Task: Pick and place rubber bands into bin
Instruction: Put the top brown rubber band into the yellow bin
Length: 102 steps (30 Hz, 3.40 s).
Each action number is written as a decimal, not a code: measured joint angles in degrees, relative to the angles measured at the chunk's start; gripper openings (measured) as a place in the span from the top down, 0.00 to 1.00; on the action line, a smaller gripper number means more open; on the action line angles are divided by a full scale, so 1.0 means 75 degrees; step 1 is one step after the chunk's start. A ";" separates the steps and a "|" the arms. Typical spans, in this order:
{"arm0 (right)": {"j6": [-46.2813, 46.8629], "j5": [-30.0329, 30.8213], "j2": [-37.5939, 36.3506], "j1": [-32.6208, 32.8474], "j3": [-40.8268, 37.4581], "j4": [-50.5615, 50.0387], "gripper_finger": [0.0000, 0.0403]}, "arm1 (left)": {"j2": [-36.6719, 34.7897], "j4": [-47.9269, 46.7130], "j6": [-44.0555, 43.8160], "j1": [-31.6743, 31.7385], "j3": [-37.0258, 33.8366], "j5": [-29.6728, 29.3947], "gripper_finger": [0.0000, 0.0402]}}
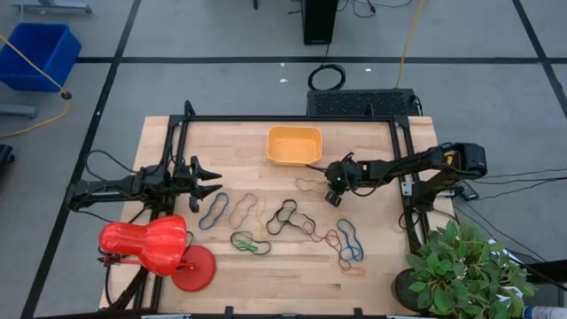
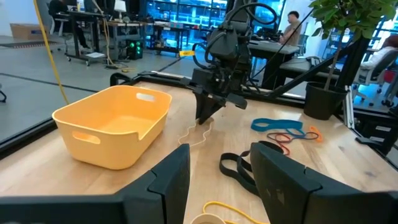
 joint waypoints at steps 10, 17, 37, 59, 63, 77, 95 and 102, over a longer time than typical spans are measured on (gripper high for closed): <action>0.0163 -0.0023 -0.0116 0.0009 -0.0029 0.0407 0.99 | 0.0000 -0.0003 0.0000 0.0003 0.0000 -0.0015 0.56; 0.0257 -0.0107 -0.0993 0.0012 -0.0042 0.0912 1.00 | 0.0000 -0.0002 0.0000 0.0003 -0.0003 -0.0079 0.56; -0.2775 0.1202 -0.3262 -0.0311 0.0720 0.4908 1.00 | -0.0001 0.0114 0.0009 0.0003 -0.0015 -0.0448 0.56; -0.3302 0.1185 0.0049 -0.1538 0.3191 0.3653 1.00 | -0.0001 0.0133 -0.0047 0.0001 -0.0015 -0.0548 0.56; -0.2927 0.1179 0.0690 -0.1591 0.3191 0.3348 1.00 | -0.0003 0.0128 -0.0047 0.0003 -0.0015 -0.0545 0.56; -0.2546 0.1176 0.1973 -0.1577 0.3191 0.3224 0.98 | -0.0001 0.0118 -0.0066 0.0002 -0.0015 -0.0542 0.56; -0.2540 0.1179 0.1965 -0.1574 0.3140 0.3228 0.89 | -0.0003 0.0148 -0.0047 0.0003 -0.0015 -0.0542 0.56; -0.2150 0.1179 0.1965 -0.1574 0.2813 0.3229 0.80 | -0.0003 0.0152 -0.0047 0.0003 -0.0015 -0.0542 0.56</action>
